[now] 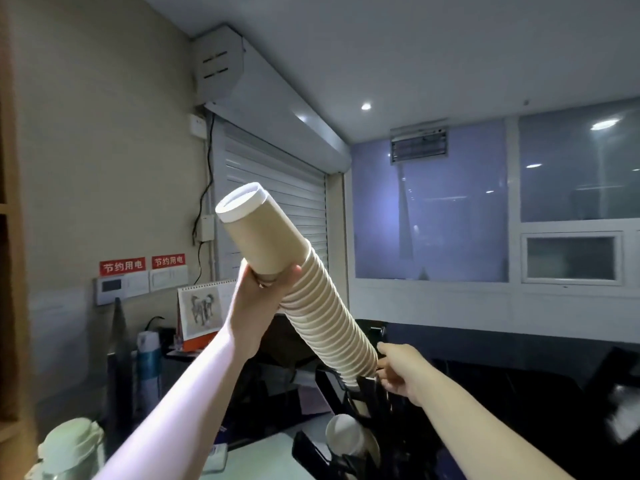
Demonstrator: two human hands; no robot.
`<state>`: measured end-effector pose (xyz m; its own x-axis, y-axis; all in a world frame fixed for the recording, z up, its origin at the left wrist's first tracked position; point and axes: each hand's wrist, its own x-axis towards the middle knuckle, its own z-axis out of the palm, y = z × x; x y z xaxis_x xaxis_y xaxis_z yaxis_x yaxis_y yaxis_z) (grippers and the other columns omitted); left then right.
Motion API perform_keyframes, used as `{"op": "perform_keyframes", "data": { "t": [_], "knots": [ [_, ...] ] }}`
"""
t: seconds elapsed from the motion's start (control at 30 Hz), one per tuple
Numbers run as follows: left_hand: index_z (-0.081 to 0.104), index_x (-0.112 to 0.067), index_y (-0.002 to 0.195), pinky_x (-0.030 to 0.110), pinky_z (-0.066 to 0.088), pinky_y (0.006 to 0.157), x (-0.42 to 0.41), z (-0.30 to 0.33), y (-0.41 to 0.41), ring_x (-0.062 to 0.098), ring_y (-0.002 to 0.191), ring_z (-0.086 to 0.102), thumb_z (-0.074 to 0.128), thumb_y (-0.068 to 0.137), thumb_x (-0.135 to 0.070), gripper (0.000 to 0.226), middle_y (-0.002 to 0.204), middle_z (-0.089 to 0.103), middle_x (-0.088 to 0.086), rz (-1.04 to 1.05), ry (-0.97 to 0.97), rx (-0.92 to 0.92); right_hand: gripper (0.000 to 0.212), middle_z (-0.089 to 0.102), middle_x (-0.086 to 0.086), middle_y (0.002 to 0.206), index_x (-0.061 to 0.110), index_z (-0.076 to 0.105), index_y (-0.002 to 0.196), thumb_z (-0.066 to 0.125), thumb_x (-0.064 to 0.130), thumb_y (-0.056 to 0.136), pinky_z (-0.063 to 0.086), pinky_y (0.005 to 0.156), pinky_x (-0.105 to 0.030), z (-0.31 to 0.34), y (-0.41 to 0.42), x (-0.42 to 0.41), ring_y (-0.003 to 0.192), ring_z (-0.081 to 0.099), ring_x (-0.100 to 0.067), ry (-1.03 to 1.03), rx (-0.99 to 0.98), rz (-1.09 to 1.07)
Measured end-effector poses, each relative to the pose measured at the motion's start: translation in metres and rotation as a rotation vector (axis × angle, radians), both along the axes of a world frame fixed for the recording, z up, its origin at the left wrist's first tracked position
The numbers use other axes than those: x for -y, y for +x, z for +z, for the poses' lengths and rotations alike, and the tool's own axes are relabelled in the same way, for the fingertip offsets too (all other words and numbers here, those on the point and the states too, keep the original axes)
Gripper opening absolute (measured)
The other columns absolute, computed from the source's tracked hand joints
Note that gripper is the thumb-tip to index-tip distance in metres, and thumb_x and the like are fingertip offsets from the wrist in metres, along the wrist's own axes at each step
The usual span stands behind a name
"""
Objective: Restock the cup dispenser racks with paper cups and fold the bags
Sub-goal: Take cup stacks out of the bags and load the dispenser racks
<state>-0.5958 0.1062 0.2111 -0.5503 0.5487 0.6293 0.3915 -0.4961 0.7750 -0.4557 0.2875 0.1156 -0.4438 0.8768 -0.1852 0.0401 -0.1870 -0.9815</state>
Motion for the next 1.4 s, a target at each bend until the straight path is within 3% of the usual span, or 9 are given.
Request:
{"op": "perform_keyframes", "data": {
  "t": [0.17,0.3,0.47,0.6,0.7,0.83,1.0,1.2,1.4],
  "knots": [
    [0.045,-0.022,0.127,0.05,0.051,0.092,-0.023,-0.004,-0.007,0.017,0.107,0.061,0.073,0.068,-0.039,0.067,0.115,0.063,0.0,-0.033,-0.011,-0.104,0.029,0.037,-0.002,0.056,0.013,0.046,0.073,0.046,0.03,0.097,0.025,0.046,-0.021,-0.012,-0.004,-0.02,0.048,0.03,-0.012,-0.069,0.021,-0.009],
    [0.043,-0.035,0.125,0.033,0.054,0.086,-0.033,0.0,-0.007,-0.001,0.1,0.061,0.078,0.058,-0.052,0.078,0.111,0.063,-0.016,-0.026,-0.058,-0.256,0.035,0.044,-0.004,0.06,0.011,0.053,0.071,0.054,0.037,0.094,0.036,0.055,-0.025,-0.016,-0.009,-0.02,0.055,0.037,-0.015,-0.001,0.105,0.016],
    [0.042,-0.045,0.122,0.03,0.052,0.085,-0.055,-0.038,-0.009,-0.006,0.098,0.06,0.08,0.053,-0.055,0.079,0.108,0.063,-0.025,-0.075,-0.212,-0.322,0.025,0.048,-0.008,0.079,0.017,0.048,0.108,0.06,0.025,0.088,0.032,0.054,-0.024,-0.024,-0.011,-0.016,0.059,0.038,-0.015,0.076,0.106,0.037],
    [0.043,-0.05,0.112,0.017,0.048,0.08,-0.071,-0.071,-0.012,-0.008,0.097,0.059,0.079,0.053,-0.054,0.069,0.106,0.063,-0.025,-0.127,-0.234,-0.231,0.011,0.057,0.004,0.067,0.006,0.062,0.075,0.063,0.017,0.079,0.033,0.056,-0.023,-0.019,-0.003,-0.007,0.058,0.049,-0.014,0.396,0.133,0.012],
    [0.042,-0.05,0.111,0.009,0.044,0.072,-0.076,-0.074,-0.016,-0.011,0.096,0.058,0.08,0.052,-0.055,0.07,0.105,0.061,-0.031,-0.15,-0.22,-0.221,0.012,0.073,0.013,0.086,0.027,0.071,0.086,0.068,0.016,0.083,0.048,0.072,-0.022,-0.009,0.0,0.008,0.081,0.067,0.0,0.658,0.061,-0.025],
    [0.041,-0.049,0.116,0.021,0.046,0.08,-0.081,-0.08,-0.024,-0.008,0.099,0.06,0.083,0.052,-0.058,0.077,0.109,0.062,-0.026,-0.17,-0.19,-0.234,0.035,0.07,0.02,0.096,0.037,0.064,0.106,0.072,0.026,0.074,0.05,0.078,-0.019,-0.003,-0.003,0.024,0.091,0.064,0.005,0.863,0.062,0.009],
    [0.04,-0.041,0.13,0.041,0.047,0.098,-0.088,-0.101,-0.038,0.007,0.115,0.058,0.089,0.051,-0.052,0.094,0.122,0.062,-0.015,-0.255,-0.165,-0.228,0.04,0.071,0.021,0.095,0.041,0.064,0.108,0.074,0.02,0.075,0.049,0.069,-0.011,-0.004,-0.001,0.026,0.09,0.065,0.004,0.925,0.075,0.011],
    [0.034,-0.047,0.133,0.037,0.048,0.097,-0.098,-0.113,-0.048,0.001,0.115,0.057,0.089,0.05,-0.055,0.099,0.123,0.06,-0.02,-0.291,-0.234,-0.316,0.063,0.065,0.022,0.111,0.047,0.051,0.126,0.071,0.009,0.079,0.053,0.085,-0.025,-0.015,-0.002,0.025,0.102,0.062,0.001,0.951,0.091,0.051],
    [0.035,-0.048,0.131,0.039,0.052,0.09,-0.11,-0.117,-0.049,0.006,0.111,0.061,0.092,0.051,-0.046,0.098,0.12,0.064,-0.016,-0.352,-0.207,-0.267,0.065,0.069,0.015,0.104,0.05,0.053,0.121,0.07,0.004,0.079,0.055,0.086,-0.036,-0.025,-0.018,0.018,0.097,0.065,-0.007,0.889,0.017,-0.09]
  ]
}}
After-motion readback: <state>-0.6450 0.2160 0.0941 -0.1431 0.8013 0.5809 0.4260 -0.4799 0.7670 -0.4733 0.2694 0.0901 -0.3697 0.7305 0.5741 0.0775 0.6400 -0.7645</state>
